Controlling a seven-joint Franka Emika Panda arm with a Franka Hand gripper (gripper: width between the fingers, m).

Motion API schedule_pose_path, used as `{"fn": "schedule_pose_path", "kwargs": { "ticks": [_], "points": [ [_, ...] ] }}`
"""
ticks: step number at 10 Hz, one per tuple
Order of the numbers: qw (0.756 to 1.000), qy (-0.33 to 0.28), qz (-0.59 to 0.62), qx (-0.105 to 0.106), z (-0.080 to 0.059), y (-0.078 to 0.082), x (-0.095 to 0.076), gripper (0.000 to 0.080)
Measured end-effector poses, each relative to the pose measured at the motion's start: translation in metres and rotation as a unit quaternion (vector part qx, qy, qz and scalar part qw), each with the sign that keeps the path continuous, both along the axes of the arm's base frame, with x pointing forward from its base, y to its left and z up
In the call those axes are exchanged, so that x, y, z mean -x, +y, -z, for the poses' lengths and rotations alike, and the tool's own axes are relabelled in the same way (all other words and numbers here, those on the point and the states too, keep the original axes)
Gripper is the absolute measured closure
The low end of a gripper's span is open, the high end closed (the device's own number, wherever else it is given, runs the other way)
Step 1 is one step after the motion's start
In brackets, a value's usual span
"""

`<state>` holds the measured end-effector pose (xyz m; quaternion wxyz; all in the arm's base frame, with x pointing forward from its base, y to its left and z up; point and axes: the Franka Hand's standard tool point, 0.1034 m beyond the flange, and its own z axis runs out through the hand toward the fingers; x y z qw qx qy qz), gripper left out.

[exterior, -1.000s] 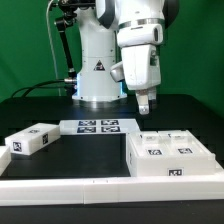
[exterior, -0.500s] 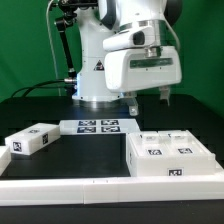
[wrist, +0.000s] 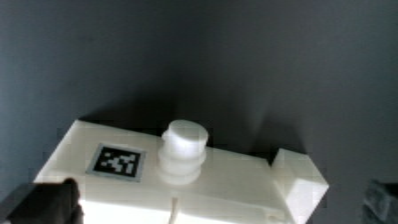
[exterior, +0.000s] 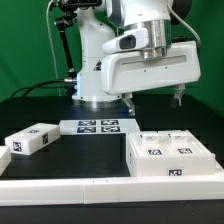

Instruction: Assemble cabinet

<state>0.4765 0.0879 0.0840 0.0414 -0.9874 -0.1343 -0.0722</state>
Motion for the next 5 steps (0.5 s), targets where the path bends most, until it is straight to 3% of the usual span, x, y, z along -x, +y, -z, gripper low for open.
{"fn": "schedule_pose_path", "kwargs": {
  "ticks": [1, 3, 5],
  "points": [
    [1.000, 0.002, 0.010, -0.002, 0.000, 0.000, 0.000, 0.0003],
    [0.997, 0.024, 0.069, -0.003, 0.015, 0.001, 0.007, 0.0003],
    [0.996, 0.032, 0.085, 0.003, 0.031, -0.009, 0.001, 0.0003]
  ]
}}
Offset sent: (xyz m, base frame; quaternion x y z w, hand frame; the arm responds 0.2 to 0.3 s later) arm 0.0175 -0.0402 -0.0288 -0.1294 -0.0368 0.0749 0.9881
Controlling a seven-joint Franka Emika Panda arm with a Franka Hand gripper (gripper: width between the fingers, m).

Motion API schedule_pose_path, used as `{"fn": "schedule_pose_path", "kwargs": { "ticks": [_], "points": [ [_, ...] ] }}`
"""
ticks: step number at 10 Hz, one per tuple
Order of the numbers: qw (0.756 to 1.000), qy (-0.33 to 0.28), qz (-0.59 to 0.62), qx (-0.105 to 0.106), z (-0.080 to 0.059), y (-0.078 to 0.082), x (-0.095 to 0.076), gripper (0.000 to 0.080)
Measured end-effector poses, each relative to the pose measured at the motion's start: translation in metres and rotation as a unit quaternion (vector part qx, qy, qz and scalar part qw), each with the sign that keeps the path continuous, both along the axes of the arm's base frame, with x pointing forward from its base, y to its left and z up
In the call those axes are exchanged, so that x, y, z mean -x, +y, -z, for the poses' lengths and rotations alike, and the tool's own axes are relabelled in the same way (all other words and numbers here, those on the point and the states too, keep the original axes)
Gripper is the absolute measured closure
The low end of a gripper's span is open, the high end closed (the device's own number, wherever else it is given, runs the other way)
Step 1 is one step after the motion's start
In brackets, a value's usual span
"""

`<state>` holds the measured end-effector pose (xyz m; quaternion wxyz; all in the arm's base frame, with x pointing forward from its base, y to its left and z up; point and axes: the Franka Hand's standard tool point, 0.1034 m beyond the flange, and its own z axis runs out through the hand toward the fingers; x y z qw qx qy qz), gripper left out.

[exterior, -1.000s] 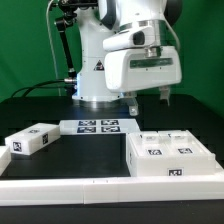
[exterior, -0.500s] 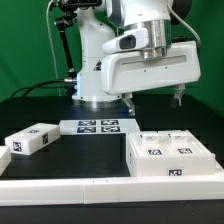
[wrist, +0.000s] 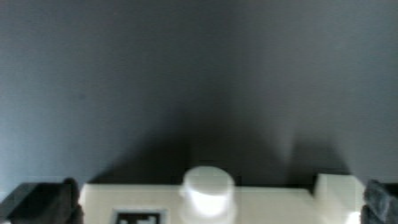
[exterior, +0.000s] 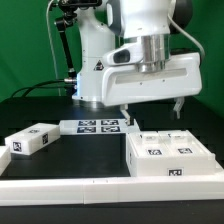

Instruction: Assemble cabinet

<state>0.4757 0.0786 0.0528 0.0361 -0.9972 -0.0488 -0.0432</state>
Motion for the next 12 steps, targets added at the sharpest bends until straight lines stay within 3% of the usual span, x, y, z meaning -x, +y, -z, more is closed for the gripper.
{"fn": "schedule_pose_path", "kwargs": {
  "ticks": [2, 9, 10, 12],
  "points": [
    [1.000, -0.004, -0.004, 0.001, 0.011, -0.005, -0.001, 0.0003],
    [1.000, -0.002, -0.006, 0.001, 0.013, -0.003, 0.000, 0.0003],
    [1.000, 0.004, 0.015, 0.002, 0.023, -0.002, -0.003, 0.0003],
    [1.000, 0.007, 0.024, 0.008, 0.030, -0.003, -0.018, 0.0003]
  ]
}}
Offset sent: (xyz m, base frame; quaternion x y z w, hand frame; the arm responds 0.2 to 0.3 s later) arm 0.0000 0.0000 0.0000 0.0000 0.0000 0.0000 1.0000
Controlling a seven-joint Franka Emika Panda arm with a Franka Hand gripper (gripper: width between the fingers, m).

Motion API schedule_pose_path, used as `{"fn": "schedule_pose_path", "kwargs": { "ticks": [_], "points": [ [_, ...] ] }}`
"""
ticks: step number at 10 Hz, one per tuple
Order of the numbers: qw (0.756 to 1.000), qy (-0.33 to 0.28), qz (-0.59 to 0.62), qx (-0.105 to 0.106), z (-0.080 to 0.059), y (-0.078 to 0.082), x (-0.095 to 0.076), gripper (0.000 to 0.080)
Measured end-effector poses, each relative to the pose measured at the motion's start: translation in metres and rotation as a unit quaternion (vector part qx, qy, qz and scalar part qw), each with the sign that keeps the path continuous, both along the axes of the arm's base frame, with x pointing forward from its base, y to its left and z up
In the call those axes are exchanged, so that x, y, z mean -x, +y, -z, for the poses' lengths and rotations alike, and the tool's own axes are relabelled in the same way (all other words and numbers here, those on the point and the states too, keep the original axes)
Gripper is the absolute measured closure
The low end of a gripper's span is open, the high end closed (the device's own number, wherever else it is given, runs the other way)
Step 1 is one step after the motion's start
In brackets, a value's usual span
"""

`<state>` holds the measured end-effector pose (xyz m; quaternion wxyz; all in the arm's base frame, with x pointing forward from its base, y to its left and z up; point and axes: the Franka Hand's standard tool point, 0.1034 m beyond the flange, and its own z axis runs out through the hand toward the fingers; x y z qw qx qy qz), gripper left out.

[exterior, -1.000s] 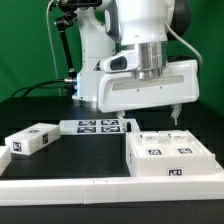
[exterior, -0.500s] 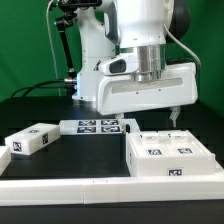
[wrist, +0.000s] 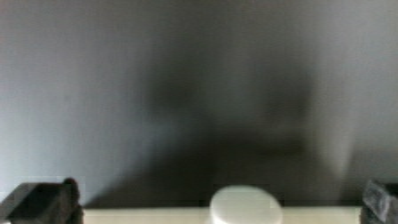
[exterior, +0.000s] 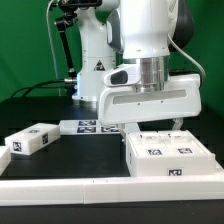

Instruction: Assemble cabinet

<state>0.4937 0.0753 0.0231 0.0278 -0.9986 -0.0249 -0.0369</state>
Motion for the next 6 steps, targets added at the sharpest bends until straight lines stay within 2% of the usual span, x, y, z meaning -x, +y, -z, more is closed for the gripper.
{"fn": "schedule_pose_path", "kwargs": {
  "ticks": [2, 6],
  "points": [
    [1.000, 0.002, 0.005, 0.000, 0.0063, -0.0016, -0.0024, 0.0003],
    [1.000, 0.001, 0.000, 0.001, 0.0062, -0.0013, -0.0024, 0.0003]
  ]
}}
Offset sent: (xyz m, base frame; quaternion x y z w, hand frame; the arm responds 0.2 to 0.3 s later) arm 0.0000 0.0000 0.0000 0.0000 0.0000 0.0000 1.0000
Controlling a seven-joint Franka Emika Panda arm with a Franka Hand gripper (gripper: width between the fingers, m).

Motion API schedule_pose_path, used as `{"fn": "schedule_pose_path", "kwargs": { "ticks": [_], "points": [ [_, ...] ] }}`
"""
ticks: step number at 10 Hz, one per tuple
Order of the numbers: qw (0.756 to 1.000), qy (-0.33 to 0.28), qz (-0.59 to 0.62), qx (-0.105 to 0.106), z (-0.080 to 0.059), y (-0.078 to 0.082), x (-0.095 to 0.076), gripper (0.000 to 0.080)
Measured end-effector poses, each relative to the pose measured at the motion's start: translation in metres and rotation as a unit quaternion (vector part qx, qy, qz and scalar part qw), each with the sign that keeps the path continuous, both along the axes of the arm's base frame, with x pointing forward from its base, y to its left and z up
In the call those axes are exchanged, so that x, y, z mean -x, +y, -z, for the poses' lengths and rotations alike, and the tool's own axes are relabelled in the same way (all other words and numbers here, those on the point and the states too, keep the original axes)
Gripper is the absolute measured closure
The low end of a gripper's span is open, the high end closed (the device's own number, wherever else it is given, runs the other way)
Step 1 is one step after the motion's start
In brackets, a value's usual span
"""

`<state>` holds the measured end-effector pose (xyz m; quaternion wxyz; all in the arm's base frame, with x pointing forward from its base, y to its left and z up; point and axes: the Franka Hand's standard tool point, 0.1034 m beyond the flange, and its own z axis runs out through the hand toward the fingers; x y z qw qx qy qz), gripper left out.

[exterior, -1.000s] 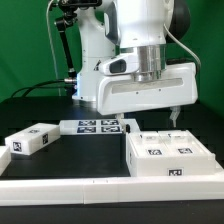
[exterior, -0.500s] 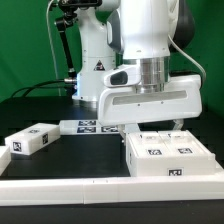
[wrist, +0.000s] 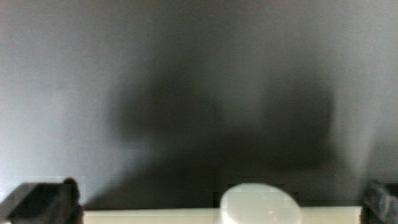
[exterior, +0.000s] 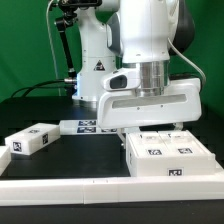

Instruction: Assemble cabinet

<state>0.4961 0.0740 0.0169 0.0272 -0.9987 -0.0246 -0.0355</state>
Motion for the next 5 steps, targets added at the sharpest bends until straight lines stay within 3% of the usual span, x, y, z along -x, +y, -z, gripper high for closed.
{"fn": "schedule_pose_path", "kwargs": {
  "ticks": [5],
  "points": [
    [1.000, 0.005, 0.029, -0.003, 0.0092, 0.0035, 0.0106, 0.0003]
  ]
}}
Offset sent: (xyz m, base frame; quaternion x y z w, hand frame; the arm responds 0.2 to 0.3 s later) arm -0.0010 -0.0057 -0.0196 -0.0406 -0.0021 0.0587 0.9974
